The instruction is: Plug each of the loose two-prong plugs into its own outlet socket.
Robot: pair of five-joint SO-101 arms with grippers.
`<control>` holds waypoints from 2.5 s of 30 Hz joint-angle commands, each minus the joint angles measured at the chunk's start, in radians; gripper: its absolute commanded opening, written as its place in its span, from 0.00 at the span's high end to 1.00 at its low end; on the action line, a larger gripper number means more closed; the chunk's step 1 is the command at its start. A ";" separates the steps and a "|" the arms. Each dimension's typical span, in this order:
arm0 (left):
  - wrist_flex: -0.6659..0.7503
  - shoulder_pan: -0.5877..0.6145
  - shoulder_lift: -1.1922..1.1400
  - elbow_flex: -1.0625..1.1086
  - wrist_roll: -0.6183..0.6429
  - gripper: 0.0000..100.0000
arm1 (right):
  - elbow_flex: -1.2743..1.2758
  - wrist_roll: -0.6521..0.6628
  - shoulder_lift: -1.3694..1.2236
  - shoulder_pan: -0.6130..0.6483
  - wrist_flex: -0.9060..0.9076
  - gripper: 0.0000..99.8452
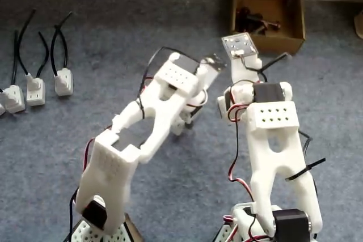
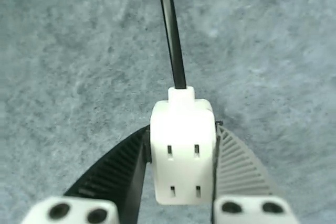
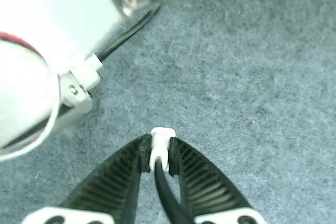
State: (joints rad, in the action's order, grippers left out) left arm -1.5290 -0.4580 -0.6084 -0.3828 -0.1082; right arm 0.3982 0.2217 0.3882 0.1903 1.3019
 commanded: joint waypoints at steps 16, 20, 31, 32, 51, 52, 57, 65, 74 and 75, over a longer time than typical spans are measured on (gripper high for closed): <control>0.063 -0.039 -0.044 -0.030 -0.069 0.81 | -0.015 -0.002 0.047 -0.013 -0.004 0.99; 0.060 -0.039 -0.030 -0.048 -0.069 0.81 | -0.013 -0.002 0.047 -0.013 -0.004 0.99; -0.026 -0.010 0.114 -0.062 -0.069 0.80 | -0.013 -0.002 0.045 -0.013 -0.004 0.99; -0.032 -0.002 0.122 -0.061 -0.069 0.80 | -0.013 -0.002 0.045 -0.013 -0.004 0.99; -0.137 0.257 0.289 -0.028 -0.063 0.81 | -0.010 0.000 0.042 0.074 -0.104 0.99; -0.130 0.269 0.294 -0.001 -0.063 0.82 | -0.010 0.003 0.039 0.096 -0.104 0.99; -0.130 0.305 0.332 0.099 -0.069 0.92 | -0.008 0.034 0.036 0.166 -0.102 0.99; -0.126 0.496 0.450 0.163 -0.066 0.92 | 0.114 0.061 0.044 0.314 -0.209 0.99; 0.058 0.642 0.610 0.406 -0.066 0.92 | 0.188 0.081 0.036 0.361 -0.306 0.99; 0.083 0.659 0.627 0.435 -0.066 0.92 | 0.188 0.083 0.035 0.361 -0.312 0.99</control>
State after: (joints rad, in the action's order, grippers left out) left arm -1.5106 0.1573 -0.0729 0.0054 -0.1695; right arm 0.5946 0.2908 0.3882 0.5355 1.0288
